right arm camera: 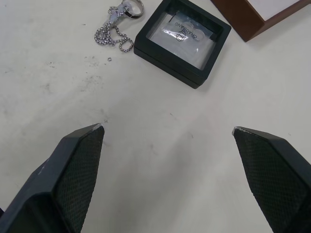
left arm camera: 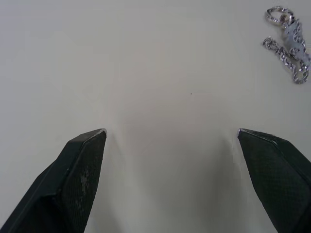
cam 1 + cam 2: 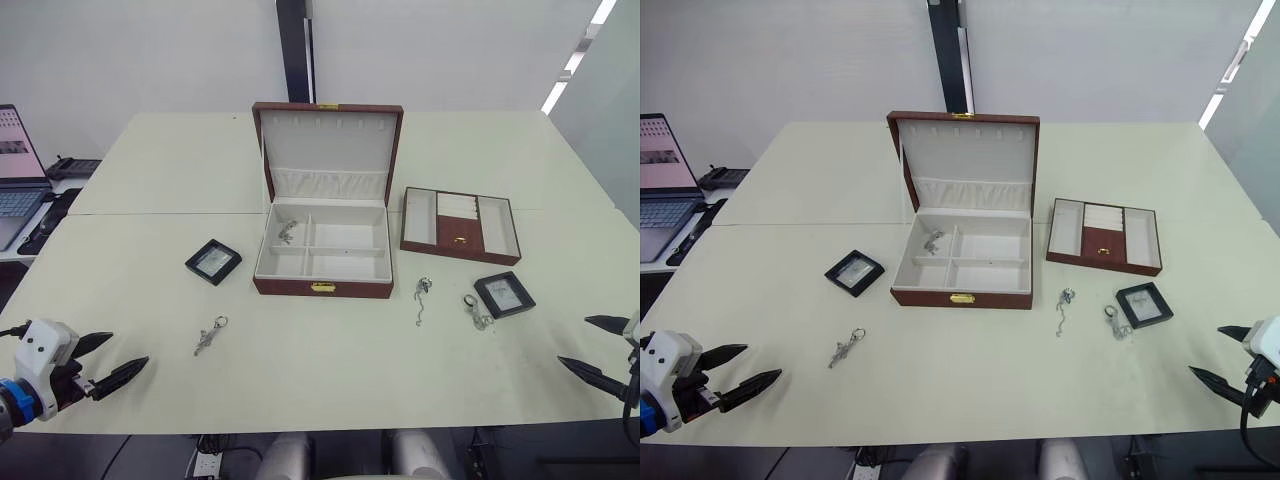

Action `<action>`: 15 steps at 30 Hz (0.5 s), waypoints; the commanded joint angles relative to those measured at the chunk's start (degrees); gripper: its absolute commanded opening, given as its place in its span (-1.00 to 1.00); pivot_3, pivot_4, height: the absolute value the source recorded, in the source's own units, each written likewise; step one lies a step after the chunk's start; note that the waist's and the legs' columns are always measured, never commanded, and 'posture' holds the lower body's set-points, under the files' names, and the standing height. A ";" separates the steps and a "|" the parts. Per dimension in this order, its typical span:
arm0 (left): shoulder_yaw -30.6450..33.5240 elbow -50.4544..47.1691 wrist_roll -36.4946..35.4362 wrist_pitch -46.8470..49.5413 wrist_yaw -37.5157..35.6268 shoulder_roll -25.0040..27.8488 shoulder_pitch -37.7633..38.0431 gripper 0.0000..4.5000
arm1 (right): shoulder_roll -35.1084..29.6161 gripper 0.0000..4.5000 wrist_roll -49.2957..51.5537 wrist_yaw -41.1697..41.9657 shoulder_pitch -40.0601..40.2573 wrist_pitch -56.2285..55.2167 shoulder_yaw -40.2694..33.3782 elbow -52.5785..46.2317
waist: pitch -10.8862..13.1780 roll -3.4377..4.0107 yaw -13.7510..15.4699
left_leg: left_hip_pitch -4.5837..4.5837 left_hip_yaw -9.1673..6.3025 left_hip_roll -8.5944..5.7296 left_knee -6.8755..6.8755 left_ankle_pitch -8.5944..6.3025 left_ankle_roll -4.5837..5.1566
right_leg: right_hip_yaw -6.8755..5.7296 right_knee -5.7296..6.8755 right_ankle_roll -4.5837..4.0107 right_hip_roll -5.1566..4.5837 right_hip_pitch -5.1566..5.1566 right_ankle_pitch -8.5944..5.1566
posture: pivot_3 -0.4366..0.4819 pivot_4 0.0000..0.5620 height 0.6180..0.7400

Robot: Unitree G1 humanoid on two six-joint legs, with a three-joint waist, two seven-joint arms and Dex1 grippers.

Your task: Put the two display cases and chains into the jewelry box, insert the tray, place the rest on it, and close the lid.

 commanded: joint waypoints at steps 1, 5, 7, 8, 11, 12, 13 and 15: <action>0.31 -2.27 -1.44 0.98 0.36 0.25 0.02 0.98 | -0.56 1.00 0.61 -0.18 -0.57 -0.90 -0.85 -0.14 | 0.00 0.00 0.00 | 0.00 0.00 0.00 0.00 0.00 0.00 | 0.00 0.00 0.00 0.00 0.00 0.00 | -0.05 -0.47 1.00; -0.60 -2.32 -1.20 1.44 0.68 0.05 -0.81 0.98 | -0.60 1.00 0.36 0.09 0.03 -1.45 -1.42 -0.17 | 0.00 0.01 0.00 | 0.00 0.01 0.00 0.00 0.00 0.00 | -0.01 0.00 0.00 0.01 0.00 0.00 | -0.05 -0.47 1.00; -1.34 -2.95 -1.23 1.66 0.75 -0.29 -0.97 0.98 | -0.36 1.00 0.48 0.28 0.81 -1.48 -1.63 -0.97 | 0.00 0.01 0.00 | 0.00 0.02 -0.01 0.00 0.00 0.00 | -0.01 0.00 0.00 0.01 0.01 0.00 | -0.05 -0.47 1.00; -1.56 -3.27 -1.36 1.84 0.76 -0.34 -1.01 0.98 | -0.26 1.00 0.61 0.28 1.12 -1.30 -1.67 -1.57 | 0.00 0.01 0.01 | 0.00 0.02 -0.01 0.00 0.00 0.00 | 0.00 0.00 0.00 0.00 0.01 0.00 | -0.05 -0.47 1.00; -1.35 -3.74 -1.73 2.45 1.02 -0.46 -0.96 0.98 | 0.05 1.00 1.46 0.01 1.65 -0.27 -1.68 -3.83 | 0.00 0.01 0.01 | 0.00 0.01 0.00 0.00 0.00 0.00 | -0.02 -0.02 0.00 0.00 0.02 0.00 | -0.05 -0.47 1.00; -0.97 -4.04 -2.02 3.02 1.44 -0.70 -0.71 0.98 | 0.20 1.00 2.01 -0.04 1.75 0.25 -1.58 -5.11 | 0.00 0.01 0.02 | 0.00 0.00 0.00 0.00 0.00 0.00 | -0.02 -0.01 0.00 0.01 0.02 0.00 | -0.05 -0.47 1.00; -0.65 -4.58 -2.32 3.58 1.77 -0.92 -0.28 0.98 | 0.27 1.00 2.58 -0.05 1.81 0.83 -1.51 -6.48 | 0.00 0.02 0.02 | 0.01 0.00 0.01 0.00 0.00 0.00 | -0.02 -0.01 0.00 0.01 0.02 0.00 | -0.05 -0.47 1.00; -0.14 -5.29 -2.83 4.14 1.45 -0.56 0.74 0.98 | 0.11 1.00 4.75 -0.87 1.09 4.34 -1.32 -10.97 | 0.01 0.04 -0.02 | 0.01 -0.02 0.01 0.00 0.00 0.00 | 0.00 -0.02 0.00 0.01 0.02 0.00 | -0.05 -0.47 1.00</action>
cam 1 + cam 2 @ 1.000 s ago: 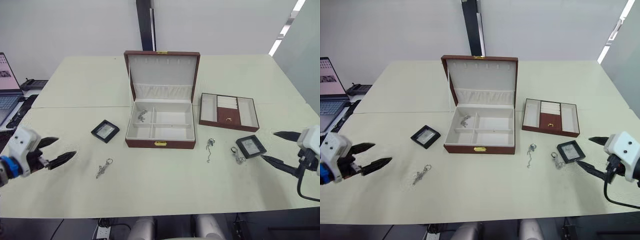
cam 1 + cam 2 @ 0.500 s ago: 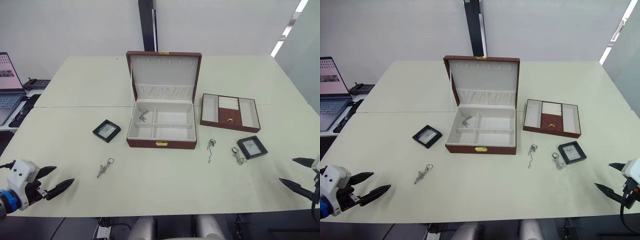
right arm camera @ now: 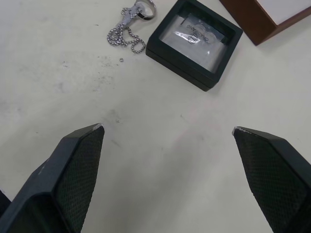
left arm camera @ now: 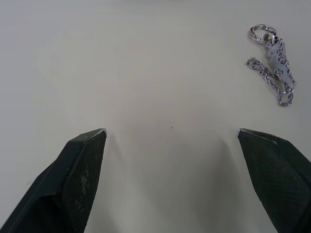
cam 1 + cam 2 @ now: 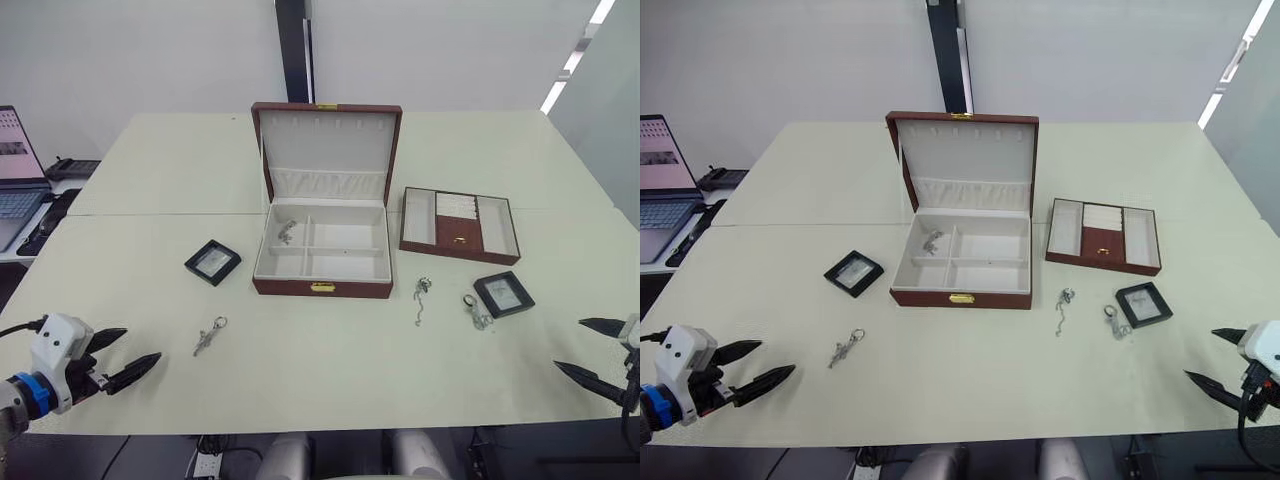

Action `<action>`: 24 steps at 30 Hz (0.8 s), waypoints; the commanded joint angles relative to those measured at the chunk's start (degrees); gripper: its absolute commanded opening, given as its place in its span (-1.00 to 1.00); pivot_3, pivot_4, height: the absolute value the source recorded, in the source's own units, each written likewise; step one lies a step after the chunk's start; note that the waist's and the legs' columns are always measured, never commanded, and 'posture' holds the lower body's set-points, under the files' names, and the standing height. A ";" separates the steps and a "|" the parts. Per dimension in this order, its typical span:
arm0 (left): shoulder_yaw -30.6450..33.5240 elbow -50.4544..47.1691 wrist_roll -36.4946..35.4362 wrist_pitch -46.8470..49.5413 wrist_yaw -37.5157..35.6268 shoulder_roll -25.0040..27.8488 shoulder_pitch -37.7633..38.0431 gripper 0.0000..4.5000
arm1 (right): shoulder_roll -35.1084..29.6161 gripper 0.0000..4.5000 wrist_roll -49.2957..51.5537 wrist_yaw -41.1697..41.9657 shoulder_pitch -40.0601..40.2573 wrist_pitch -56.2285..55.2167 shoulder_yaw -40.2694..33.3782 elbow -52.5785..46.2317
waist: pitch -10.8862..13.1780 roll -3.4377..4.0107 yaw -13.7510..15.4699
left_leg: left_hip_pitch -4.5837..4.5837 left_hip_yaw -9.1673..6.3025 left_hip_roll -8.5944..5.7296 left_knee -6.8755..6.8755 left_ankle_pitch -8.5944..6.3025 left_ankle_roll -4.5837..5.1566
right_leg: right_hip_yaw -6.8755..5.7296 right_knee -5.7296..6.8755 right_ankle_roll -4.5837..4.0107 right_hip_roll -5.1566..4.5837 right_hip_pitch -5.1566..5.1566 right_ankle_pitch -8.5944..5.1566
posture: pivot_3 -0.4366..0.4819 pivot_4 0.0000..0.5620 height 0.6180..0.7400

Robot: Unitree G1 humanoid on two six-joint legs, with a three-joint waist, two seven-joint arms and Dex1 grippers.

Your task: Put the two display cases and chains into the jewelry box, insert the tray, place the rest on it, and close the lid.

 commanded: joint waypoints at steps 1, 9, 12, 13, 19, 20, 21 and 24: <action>2.24 -2.20 -1.67 0.88 -0.06 0.57 1.35 0.98 | -0.59 1.00 4.50 -1.46 -1.49 5.43 -1.04 -8.41 | 0.00 0.01 -0.10 | 0.00 0.00 0.01 0.00 0.00 0.00 | 0.00 0.00 0.00 0.00 0.00 0.00 | -0.05 -0.47 1.00; 5.52 -10.35 -4.49 5.32 2.20 -0.55 6.76 0.98 | -7.36 1.00 16.32 -1.97 -15.57 17.16 3.90 -18.60 | 0.01 0.00 -0.06 | -0.01 -0.01 0.17 0.02 0.00 0.00 | 0.00 -0.05 0.00 -0.02 0.03 0.00 | -0.05 -0.47 1.00; 6.32 -13.68 -5.02 5.88 3.05 -1.78 9.01 0.98 | -8.67 1.00 22.09 -3.46 -25.62 21.10 9.94 -20.07 | 0.03 0.05 -0.08 | 0.00 0.04 0.50 0.00 -0.01 0.00 | -0.07 -0.10 0.00 0.05 0.05 0.00 | -0.05 -0.47 1.00; 6.61 -14.98 -5.27 6.02 3.12 -2.11 9.81 0.98 | -8.84 1.00 23.07 -3.41 -28.67 21.69 12.43 -20.25 | 0.03 0.04 -0.09 | -0.01 0.05 0.57 0.00 -0.01 -0.01 | -0.12 -0.14 -0.01 0.13 0.06 0.00 | -0.05 -0.47 1.00; 9.27 -23.37 -8.63 9.30 5.76 -4.54 12.48 0.98 | -7.59 1.00 26.28 1.05 -45.59 23.39 27.10 -18.42 | 0.08 0.05 0.01 | -0.05 0.05 0.61 0.02 -0.02 -0.04 | -0.16 -0.20 -0.03 0.16 0.07 0.01 | -0.05 -0.47 1.00; 9.53 -24.96 -9.22 9.95 6.08 -5.03 13.19 0.98 | -7.06 1.00 26.74 1.72 -47.56 23.63 28.71 -17.92 | 0.07 0.03 0.10 | -0.05 0.04 0.61 0.02 -0.02 -0.04 | -0.15 -0.20 -0.05 0.17 0.06 0.02 | -0.05 -0.47 1.00; 9.71 -26.38 -9.68 10.42 6.44 -5.54 13.84 0.98 | -6.26 1.00 27.19 2.32 -49.58 23.85 30.39 -17.48 | 0.07 0.02 0.08 | -0.06 0.04 0.61 0.02 -0.02 -0.04 | -0.16 -0.22 -0.05 0.16 0.06 0.02 | -0.05 -0.47 1.00; 8.94 -28.86 -9.65 10.60 7.69 -7.08 14.99 0.98 | -4.41 1.00 27.96 3.84 -53.31 24.67 34.27 -17.25 | 0.08 0.04 0.04 | -0.06 0.03 0.60 0.01 -0.02 -0.06 | -0.11 -0.24 -0.06 0.16 0.04 0.03 | -0.05 -0.47 1.00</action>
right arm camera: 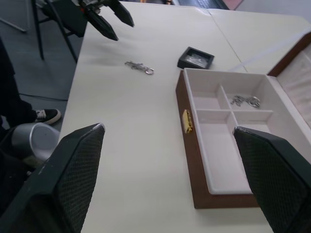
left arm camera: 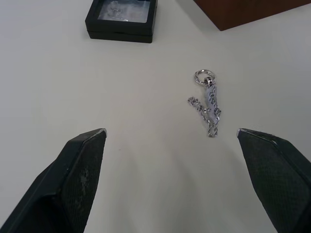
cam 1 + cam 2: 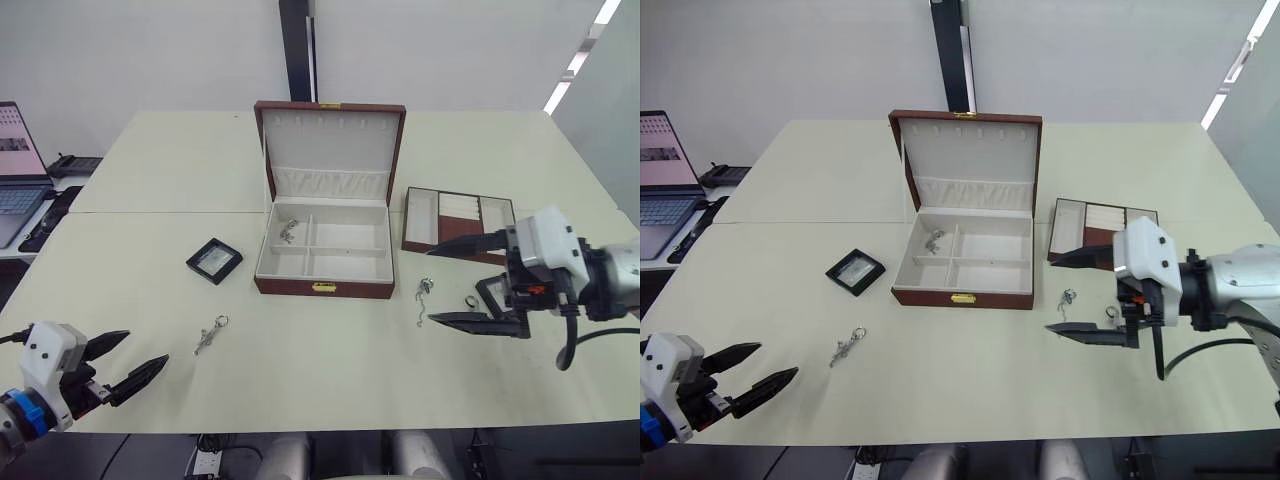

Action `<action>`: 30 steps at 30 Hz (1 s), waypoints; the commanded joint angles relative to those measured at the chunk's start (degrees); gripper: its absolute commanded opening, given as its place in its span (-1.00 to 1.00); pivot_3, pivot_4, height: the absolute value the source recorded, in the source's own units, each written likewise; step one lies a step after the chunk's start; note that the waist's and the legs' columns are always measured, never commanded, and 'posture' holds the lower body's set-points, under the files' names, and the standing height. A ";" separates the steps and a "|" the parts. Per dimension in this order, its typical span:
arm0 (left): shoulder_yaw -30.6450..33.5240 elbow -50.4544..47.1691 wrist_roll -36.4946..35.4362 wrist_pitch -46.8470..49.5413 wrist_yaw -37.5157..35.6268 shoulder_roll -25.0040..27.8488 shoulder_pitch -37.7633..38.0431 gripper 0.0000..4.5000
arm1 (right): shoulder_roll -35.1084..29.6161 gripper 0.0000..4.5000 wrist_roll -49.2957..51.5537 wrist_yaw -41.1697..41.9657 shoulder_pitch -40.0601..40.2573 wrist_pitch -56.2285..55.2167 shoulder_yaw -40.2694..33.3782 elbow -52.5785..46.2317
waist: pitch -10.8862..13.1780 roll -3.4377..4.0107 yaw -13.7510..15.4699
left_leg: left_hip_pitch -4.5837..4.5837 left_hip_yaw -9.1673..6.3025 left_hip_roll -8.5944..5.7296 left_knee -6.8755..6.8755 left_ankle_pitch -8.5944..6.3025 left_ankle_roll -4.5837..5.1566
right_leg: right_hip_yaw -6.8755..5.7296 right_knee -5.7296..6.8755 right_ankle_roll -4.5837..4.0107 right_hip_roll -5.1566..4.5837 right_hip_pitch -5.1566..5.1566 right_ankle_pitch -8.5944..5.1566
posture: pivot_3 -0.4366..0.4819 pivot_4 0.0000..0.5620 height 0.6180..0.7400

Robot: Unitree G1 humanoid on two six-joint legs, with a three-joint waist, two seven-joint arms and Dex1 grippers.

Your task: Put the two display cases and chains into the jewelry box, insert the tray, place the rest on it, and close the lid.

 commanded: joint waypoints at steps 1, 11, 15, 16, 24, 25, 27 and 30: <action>0.26 -3.42 -0.34 -0.21 1.47 -1.50 1.17 0.98 | 1.68 1.00 2.39 1.63 -3.39 1.33 3.33 -0.49 | 0.00 0.00 -0.02 | 0.00 0.01 0.01 0.00 0.00 0.00 | -0.03 0.00 0.00 0.01 0.00 0.00 | -0.05 -0.47 1.00; -11.32 -2.61 5.22 0.75 10.08 -4.63 -6.77 0.98 | 5.40 1.00 1.59 -1.44 -3.98 3.55 7.98 -4.39 | -0.03 0.00 0.22 | 0.00 -0.01 -0.03 0.02 0.00 -0.01 | -0.01 0.02 -0.01 0.01 -0.02 0.01 | -0.05 -0.47 1.00; -15.93 -0.36 8.57 1.92 12.65 -3.99 -9.86 0.98 | 5.36 1.00 0.87 -2.01 -3.24 3.49 8.41 -4.95 | -0.02 0.01 0.13 | 0.00 -0.01 -0.01 0.00 0.00 -0.02 | -0.01 0.03 -0.01 0.02 -0.04 0.01 | -0.05 -0.47 1.00; -16.94 0.15 9.83 1.80 13.37 -3.79 -10.42 0.98 | 5.40 1.00 0.80 -2.17 -3.17 3.46 8.52 -5.03 | -0.02 0.01 0.08 | 0.00 0.00 -0.01 0.00 0.00 -0.02 | 0.00 0.05 -0.01 0.04 -0.06 0.01 | -0.05 -0.47 1.00; -23.16 1.58 12.48 4.95 15.17 -3.89 -12.87 0.81 | 5.21 1.00 0.45 -2.76 -2.46 3.20 8.49 -5.44 | -0.09 0.12 0.46 | 0.01 -0.01 -0.05 0.02 0.00 -0.02 | 0.04 0.07 -0.01 0.01 -0.06 0.02 | -0.05 -0.47 1.00; -23.37 1.31 12.37 5.95 15.30 -3.70 -12.88 0.71 | 5.15 1.00 0.50 -2.77 -2.47 3.26 8.42 -5.50 | -0.11 0.15 0.58 | 0.01 0.00 -0.06 0.02 0.00 -0.02 | 0.04 0.07 -0.01 0.00 -0.06 0.02 | -0.05 -0.47 1.00; -23.32 0.26 12.07 7.69 15.57 -3.12 -12.45 0.44 | 5.04 1.00 0.74 -2.78 -2.53 3.46 8.22 -5.67 | -0.14 0.21 0.68 | 0.01 0.00 -0.05 0.02 0.00 -0.02 | 0.03 0.07 -0.01 0.00 -0.06 0.02 | -0.05 -0.47 1.00; -22.18 -1.92 11.45 9.94 15.31 -1.95 -10.86 0.06 | 4.97 1.00 0.88 -2.89 -2.57 3.56 8.00 -5.85 | -0.17 0.26 0.65 | 0.03 0.01 -0.03 0.01 0.00 -0.01 | 0.03 0.07 -0.01 0.02 -0.05 0.01 | -0.05 -0.47 1.00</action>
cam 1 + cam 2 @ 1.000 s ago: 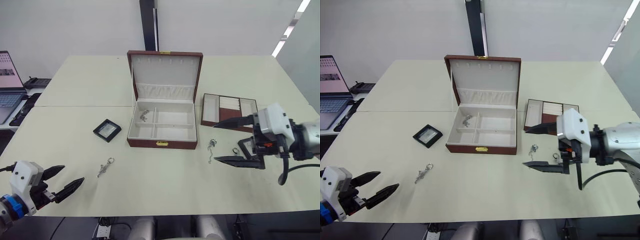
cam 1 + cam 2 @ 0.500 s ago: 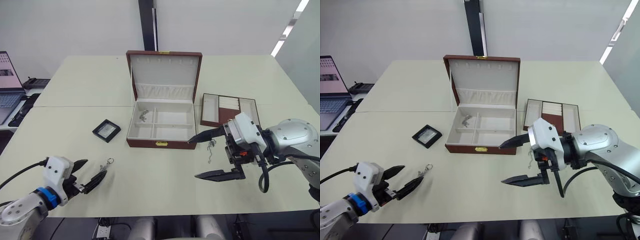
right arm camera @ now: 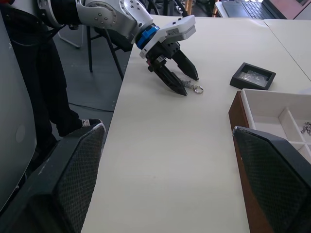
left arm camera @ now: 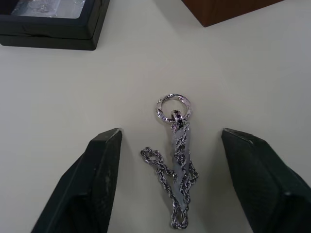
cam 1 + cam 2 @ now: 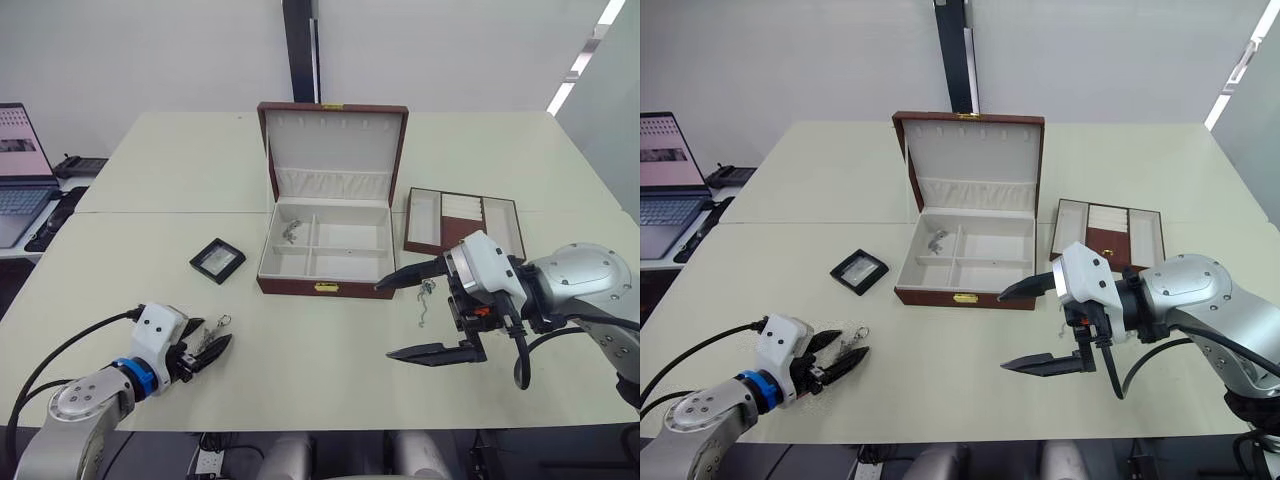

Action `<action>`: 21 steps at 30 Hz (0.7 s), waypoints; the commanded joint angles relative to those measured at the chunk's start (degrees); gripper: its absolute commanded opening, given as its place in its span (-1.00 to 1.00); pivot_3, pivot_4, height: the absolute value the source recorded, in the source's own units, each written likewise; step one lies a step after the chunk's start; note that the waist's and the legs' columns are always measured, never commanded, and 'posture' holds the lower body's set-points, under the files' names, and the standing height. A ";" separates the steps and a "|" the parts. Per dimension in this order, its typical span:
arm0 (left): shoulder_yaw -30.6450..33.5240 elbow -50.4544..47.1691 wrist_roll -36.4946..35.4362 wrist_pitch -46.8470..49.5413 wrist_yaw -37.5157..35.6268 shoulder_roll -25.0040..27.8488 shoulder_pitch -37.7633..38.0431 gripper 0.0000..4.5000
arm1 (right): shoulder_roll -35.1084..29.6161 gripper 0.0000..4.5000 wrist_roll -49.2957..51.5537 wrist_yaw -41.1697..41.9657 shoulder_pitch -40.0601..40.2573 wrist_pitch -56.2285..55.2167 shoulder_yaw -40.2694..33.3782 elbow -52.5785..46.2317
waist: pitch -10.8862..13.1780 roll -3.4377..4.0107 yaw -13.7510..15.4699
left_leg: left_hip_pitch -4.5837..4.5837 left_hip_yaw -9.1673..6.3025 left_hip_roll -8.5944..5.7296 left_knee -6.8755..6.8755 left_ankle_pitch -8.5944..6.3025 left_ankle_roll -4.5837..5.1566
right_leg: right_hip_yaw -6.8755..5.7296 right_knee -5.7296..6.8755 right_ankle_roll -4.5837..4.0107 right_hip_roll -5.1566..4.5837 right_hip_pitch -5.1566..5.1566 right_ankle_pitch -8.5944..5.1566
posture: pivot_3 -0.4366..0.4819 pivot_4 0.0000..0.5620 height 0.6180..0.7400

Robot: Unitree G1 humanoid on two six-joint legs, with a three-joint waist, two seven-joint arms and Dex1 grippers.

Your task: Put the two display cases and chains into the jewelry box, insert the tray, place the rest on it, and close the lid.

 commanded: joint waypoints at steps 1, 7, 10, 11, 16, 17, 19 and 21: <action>0.14 -1.01 0.06 4.24 0.01 1.64 3.13 -0.07 | -0.37 1.00 0.34 -0.48 -0.25 -0.30 -1.10 -2.00 | -0.01 0.02 -0.07 | 0.00 0.00 0.01 0.00 0.00 0.00 | 0.00 0.00 0.00 0.01 0.00 0.00 | -0.05 -0.47 1.00; 1.09 -1.81 -1.06 4.94 -0.30 2.02 3.42 -0.87 | 0.11 1.00 -0.49 -1.17 -0.49 -0.97 -0.73 -1.63 | -0.05 0.11 -0.57 | 0.02 0.00 0.02 -0.03 -0.01 0.01 | 0.01 0.00 0.00 0.10 -0.02 0.00 | -0.05 -0.47 1.00; 2.35 -1.53 -3.01 3.37 -1.88 1.70 1.88 -0.98 | 0.33 1.00 -1.22 -1.23 -0.58 -1.46 -0.53 -1.23 | -0.04 0.11 -0.57 | 0.00 0.00 0.02 -0.02 0.00 0.00 | 0.01 0.00 0.00 0.10 -0.02 0.00 | -0.05 -0.47 1.00; 2.92 -1.34 -3.75 3.14 -2.25 1.70 1.26 -0.98 | 0.45 1.00 -1.51 -1.20 -0.58 -1.61 -0.53 -1.09 | -0.04 0.10 -0.57 | 0.00 0.00 0.03 -0.02 0.00 0.00 | 0.01 0.00 0.00 0.10 -0.02 0.00 | -0.05 -0.47 1.00; 7.15 -0.16 -7.34 1.93 -5.12 3.95 -3.35 -0.98 | 0.41 1.00 -2.17 -1.53 -0.14 -2.04 -1.30 -0.67 | 0.03 0.01 -0.57 | -0.03 -0.03 0.03 -0.01 0.00 0.00 | -0.03 0.00 0.00 0.10 -0.04 0.00 | -0.05 -0.47 1.00; 8.02 0.13 -8.07 1.96 -5.61 4.52 -4.59 -0.98 | 0.33 1.00 -2.26 -1.68 0.12 -2.14 -1.48 -0.63 | 0.05 -0.04 -0.58 | -0.04 -0.03 0.03 -0.01 0.00 -0.01 | -0.04 0.00 0.00 0.10 -0.04 0.00 | -0.05 -0.47 1.00; 9.14 0.41 -9.46 2.50 -6.60 5.78 -6.60 -0.98 | 0.21 1.00 -2.33 -1.99 0.57 -2.24 -1.80 -0.59 | 0.06 -0.05 -0.58 | -0.05 -0.04 0.03 0.00 0.00 -0.01 | -0.03 0.00 -0.01 0.10 -0.05 0.00 | -0.05 -0.47 1.00; 9.78 0.67 -11.39 3.30 -9.12 8.35 -9.77 -0.98 | 0.24 1.00 -2.33 -2.61 1.15 -2.20 -2.30 -0.60 | 0.07 -0.08 -0.59 | -0.05 -0.03 0.03 -0.01 0.01 -0.02 | 0.00 -0.02 -0.01 0.07 -0.06 0.00 | -0.05 -0.47 1.00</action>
